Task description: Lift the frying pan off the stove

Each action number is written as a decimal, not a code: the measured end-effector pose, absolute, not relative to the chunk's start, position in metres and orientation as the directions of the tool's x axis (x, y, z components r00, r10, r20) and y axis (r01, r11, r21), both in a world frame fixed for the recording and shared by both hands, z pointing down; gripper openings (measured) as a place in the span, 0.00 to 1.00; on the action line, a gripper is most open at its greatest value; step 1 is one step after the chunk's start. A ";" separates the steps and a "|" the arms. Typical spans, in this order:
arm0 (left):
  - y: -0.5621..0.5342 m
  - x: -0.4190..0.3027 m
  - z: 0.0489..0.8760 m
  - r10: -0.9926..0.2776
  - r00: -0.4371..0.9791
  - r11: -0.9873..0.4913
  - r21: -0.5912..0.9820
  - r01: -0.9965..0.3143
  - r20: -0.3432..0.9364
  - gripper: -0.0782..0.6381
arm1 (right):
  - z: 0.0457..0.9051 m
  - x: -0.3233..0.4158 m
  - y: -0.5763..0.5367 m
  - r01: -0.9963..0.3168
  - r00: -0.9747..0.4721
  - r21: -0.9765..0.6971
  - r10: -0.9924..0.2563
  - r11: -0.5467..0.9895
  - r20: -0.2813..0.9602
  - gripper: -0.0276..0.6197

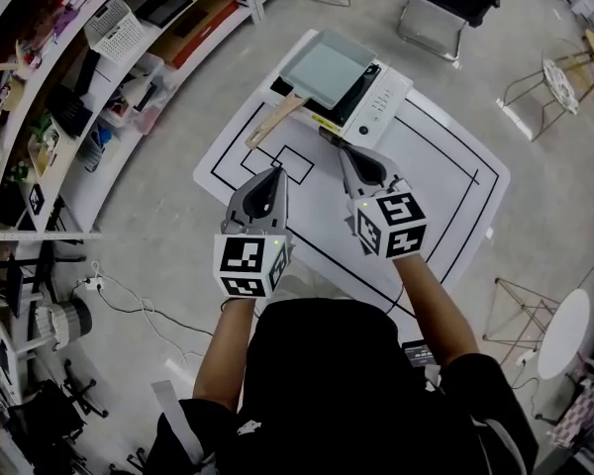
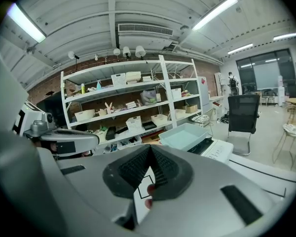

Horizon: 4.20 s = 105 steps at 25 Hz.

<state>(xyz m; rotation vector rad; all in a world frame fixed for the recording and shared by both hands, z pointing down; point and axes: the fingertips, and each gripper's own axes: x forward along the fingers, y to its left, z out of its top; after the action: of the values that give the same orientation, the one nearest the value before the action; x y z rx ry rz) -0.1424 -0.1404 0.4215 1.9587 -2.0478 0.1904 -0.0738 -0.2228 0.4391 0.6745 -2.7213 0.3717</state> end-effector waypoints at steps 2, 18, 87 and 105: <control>-0.143 -0.140 0.423 -0.950 -0.020 0.056 0.107 -0.993 0.312 0.12 | 0.440 -0.071 -0.225 -0.491 -0.840 -0.178 -0.409 0.853 0.357 0.05; -0.167 -0.156 0.432 -0.940 0.035 0.003 0.110 -0.994 0.340 0.12 | 0.449 -0.070 -0.237 -0.552 -0.802 -0.188 -0.455 0.812 0.386 0.04; -0.280 -0.223 0.614 -0.408 0.176 -0.309 0.045 -0.950 0.896 0.24 | 0.506 -0.068 -0.305 -0.818 -0.540 -0.178 -0.624 0.547 0.565 0.05; -0.278 -0.220 0.615 -0.427 0.188 -0.307 0.053 -0.950 0.885 0.22 | 0.508 -0.062 -0.305 -0.820 -0.538 -0.179 -0.625 0.544 0.565 0.05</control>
<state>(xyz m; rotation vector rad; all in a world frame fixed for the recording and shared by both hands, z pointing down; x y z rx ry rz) -0.2204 -0.2785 0.6150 1.8362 -1.2915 1.0630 -0.0618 -0.3049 0.5083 1.1733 -2.3452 0.5997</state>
